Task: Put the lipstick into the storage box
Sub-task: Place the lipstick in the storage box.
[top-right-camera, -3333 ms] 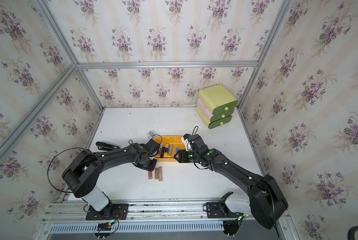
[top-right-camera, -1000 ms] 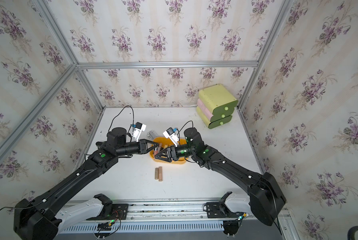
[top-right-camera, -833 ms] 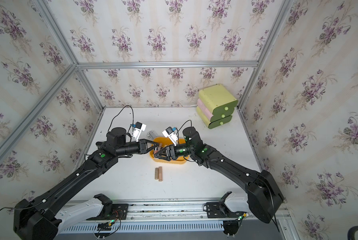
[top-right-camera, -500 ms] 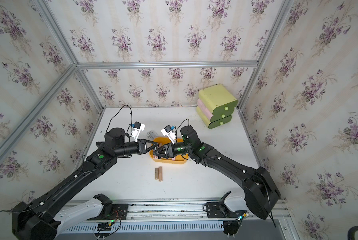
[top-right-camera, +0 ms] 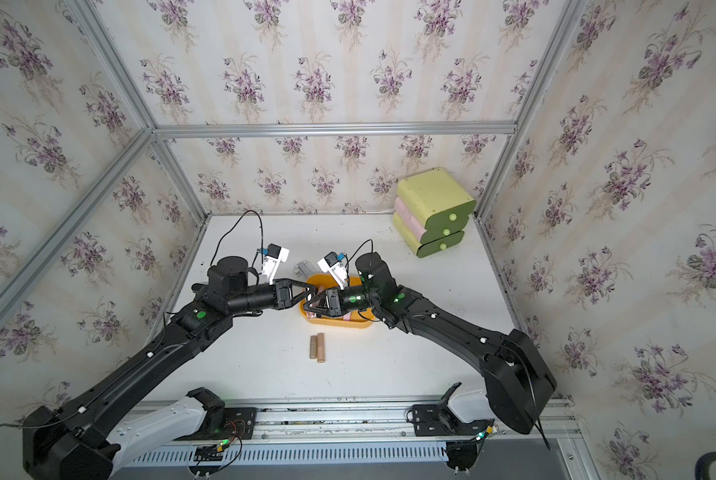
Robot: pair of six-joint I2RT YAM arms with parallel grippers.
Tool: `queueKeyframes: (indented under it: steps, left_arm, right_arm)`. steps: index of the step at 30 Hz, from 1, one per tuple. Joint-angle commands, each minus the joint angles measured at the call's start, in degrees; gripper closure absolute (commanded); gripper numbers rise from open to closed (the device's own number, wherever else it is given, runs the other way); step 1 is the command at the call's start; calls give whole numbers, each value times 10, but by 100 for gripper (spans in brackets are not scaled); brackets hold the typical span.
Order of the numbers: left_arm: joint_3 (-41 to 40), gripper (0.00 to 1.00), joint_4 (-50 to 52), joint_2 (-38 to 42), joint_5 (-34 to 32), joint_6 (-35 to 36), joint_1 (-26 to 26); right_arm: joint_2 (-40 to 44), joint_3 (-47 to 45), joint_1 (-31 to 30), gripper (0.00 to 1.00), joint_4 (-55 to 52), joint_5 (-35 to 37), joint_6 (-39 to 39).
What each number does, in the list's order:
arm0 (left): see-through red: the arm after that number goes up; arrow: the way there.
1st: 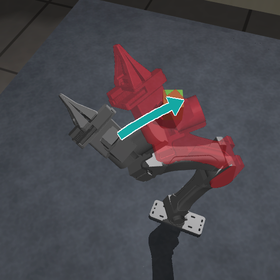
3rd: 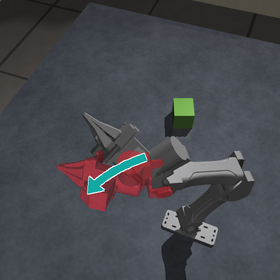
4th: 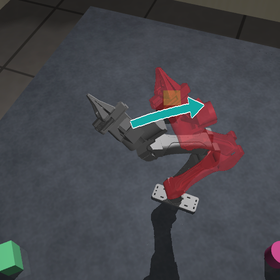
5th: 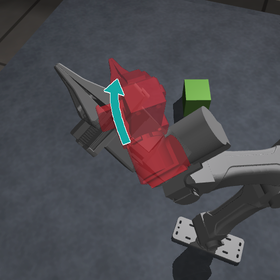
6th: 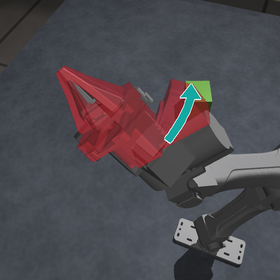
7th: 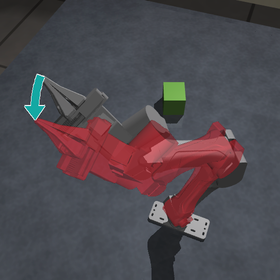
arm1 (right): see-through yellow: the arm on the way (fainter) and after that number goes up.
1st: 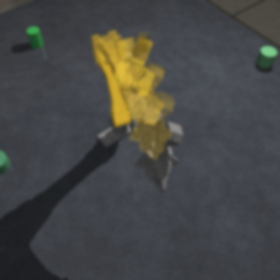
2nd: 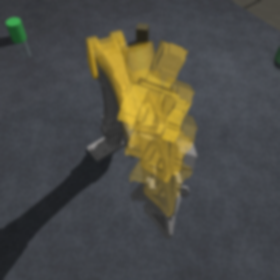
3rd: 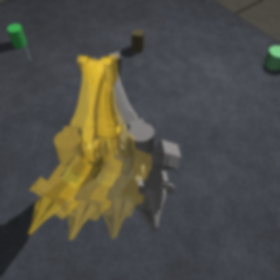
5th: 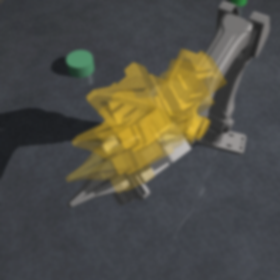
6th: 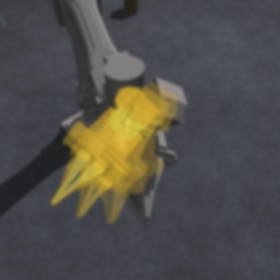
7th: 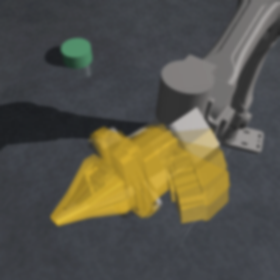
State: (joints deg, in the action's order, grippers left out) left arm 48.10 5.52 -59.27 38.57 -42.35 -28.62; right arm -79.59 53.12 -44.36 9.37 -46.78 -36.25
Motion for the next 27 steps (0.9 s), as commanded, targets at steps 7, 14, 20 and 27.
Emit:
queueKeyframes:
  steps: [7, 14, 20, 27]
  left_arm:
    - [16, 27, 52, 36, -42, 46, 0]
    - [34, 8, 155, 83, -138, 100, 1]
    - [19, 3, 190, 81, -171, 114, 2]
    - [1, 3, 200, 50, -177, 118, 6]
  right_arm:
    - [19, 8, -1, 80, -10, 58, -2]
    - [24, 19, 19, 80, -146, 193, -4]
    - [-4, -4, 59, 80, -204, 253, -9]
    - [-68, -2, 87, 80, -199, 253, 8]
